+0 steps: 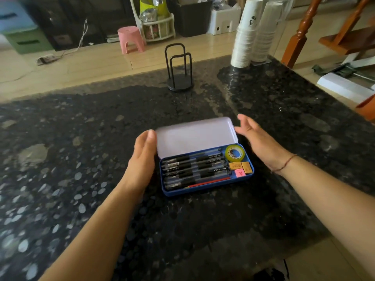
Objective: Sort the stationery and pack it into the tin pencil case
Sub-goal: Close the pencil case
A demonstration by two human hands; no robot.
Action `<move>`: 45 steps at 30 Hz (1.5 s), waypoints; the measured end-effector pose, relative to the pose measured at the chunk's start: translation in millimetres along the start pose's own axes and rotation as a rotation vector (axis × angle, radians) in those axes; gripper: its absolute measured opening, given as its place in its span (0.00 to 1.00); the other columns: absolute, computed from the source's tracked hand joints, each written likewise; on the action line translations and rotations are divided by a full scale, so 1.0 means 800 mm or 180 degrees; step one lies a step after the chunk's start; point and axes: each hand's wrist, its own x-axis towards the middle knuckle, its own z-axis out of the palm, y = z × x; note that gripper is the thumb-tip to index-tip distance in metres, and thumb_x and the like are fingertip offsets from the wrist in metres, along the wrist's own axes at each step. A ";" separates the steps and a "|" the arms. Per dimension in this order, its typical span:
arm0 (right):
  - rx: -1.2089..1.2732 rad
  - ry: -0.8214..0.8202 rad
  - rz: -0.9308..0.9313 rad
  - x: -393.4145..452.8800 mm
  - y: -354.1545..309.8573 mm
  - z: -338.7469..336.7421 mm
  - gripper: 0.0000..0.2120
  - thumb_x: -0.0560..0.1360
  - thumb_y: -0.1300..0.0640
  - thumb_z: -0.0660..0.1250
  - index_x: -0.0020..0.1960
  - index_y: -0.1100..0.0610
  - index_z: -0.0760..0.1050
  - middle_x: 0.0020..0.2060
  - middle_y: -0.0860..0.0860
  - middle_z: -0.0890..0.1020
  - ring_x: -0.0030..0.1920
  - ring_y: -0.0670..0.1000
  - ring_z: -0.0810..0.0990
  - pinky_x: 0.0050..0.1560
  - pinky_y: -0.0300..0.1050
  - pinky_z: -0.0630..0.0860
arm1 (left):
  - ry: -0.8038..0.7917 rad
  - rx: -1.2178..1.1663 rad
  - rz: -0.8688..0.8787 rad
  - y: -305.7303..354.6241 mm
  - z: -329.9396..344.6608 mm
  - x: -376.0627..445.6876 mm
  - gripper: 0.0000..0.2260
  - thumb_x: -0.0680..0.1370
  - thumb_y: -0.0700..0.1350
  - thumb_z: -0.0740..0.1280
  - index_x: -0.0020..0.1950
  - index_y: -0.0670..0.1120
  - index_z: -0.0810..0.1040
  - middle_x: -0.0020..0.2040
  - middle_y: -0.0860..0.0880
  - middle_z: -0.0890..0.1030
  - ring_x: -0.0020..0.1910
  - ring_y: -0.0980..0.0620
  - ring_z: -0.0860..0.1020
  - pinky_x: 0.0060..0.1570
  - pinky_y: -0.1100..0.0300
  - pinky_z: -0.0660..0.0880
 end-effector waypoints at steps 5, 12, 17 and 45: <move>0.0682 0.0202 -0.0667 -0.042 0.014 -0.026 0.32 0.69 0.23 0.49 0.63 0.39 0.71 0.56 0.49 0.82 0.62 0.50 0.76 0.63 0.52 0.69 | 0.0477 -0.0748 0.0306 0.011 -0.011 -0.017 0.21 0.77 0.63 0.54 0.56 0.51 0.79 0.43 0.49 0.83 0.43 0.53 0.78 0.49 0.52 0.68; -0.1821 0.0530 -0.1662 -0.079 0.039 0.000 0.11 0.74 0.53 0.69 0.56 0.52 0.81 0.54 0.48 0.79 0.56 0.48 0.77 0.59 0.47 0.75 | -0.0014 0.3470 0.1974 -0.021 0.027 -0.042 0.27 0.76 0.68 0.54 0.70 0.58 0.69 0.72 0.52 0.69 0.70 0.49 0.67 0.67 0.46 0.65; -0.2559 0.0847 -0.2029 -0.092 0.062 0.016 0.16 0.77 0.51 0.63 0.60 0.54 0.81 0.60 0.53 0.81 0.59 0.56 0.78 0.56 0.56 0.77 | -0.0450 0.4252 0.1960 -0.042 0.047 -0.044 0.29 0.78 0.69 0.44 0.77 0.62 0.54 0.78 0.50 0.60 0.76 0.43 0.59 0.72 0.36 0.55; -0.1208 0.1203 0.0233 -0.081 -0.014 0.032 0.15 0.76 0.53 0.68 0.61 0.55 0.79 0.59 0.52 0.76 0.57 0.51 0.77 0.58 0.41 0.72 | 0.0837 0.2222 -0.0429 -0.014 0.033 -0.075 0.17 0.79 0.60 0.60 0.64 0.56 0.76 0.62 0.52 0.76 0.65 0.47 0.66 0.63 0.45 0.60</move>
